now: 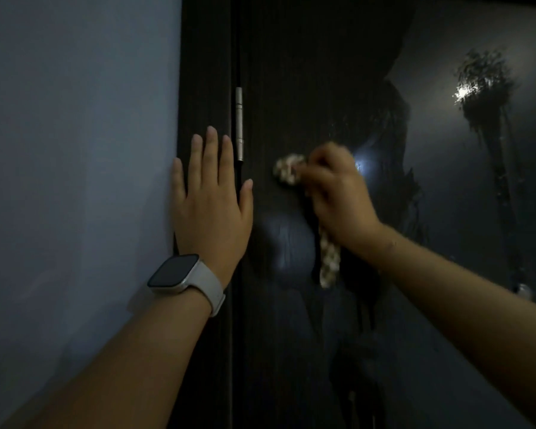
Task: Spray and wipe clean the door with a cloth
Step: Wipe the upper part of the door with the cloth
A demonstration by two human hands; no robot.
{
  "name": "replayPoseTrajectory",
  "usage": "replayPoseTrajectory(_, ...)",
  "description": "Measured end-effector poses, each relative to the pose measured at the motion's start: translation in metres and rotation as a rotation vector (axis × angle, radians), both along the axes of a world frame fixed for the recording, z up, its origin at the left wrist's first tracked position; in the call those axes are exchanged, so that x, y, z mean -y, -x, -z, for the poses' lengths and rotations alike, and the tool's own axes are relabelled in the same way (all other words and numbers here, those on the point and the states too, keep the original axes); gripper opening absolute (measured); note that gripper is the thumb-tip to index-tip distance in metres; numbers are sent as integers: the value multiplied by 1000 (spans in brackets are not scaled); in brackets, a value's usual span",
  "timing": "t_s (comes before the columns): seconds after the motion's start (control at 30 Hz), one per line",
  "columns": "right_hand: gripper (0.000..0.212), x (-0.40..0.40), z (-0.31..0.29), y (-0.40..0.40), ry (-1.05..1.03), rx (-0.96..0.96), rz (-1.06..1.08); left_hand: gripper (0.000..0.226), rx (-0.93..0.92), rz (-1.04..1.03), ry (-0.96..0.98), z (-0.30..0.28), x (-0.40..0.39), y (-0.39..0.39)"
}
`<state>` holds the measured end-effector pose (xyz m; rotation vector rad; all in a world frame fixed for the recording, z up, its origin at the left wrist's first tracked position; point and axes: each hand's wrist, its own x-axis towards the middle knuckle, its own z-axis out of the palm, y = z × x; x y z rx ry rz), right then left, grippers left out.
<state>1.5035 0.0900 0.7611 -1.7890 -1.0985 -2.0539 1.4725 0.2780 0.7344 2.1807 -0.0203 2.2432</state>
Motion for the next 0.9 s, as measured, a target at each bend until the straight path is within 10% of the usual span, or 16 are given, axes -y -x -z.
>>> replayPoseTrajectory(0.17,31,0,13,-1,-119,-23,-25,62,5,4,-9,2,-1,1)
replayPoseTrajectory(0.37,44,31,136,6,306,-103,-9,61,-87,-32,-242,22,9,1)
replayPoseTrajectory(0.7,17,86,-3,-17,-198,-69,88,57,-148,-48,-270,32,14,3)
replayPoseTrajectory(0.9,31,96,131,-8,122,-109,-10,57,-156,-59,-192,39,24,2)
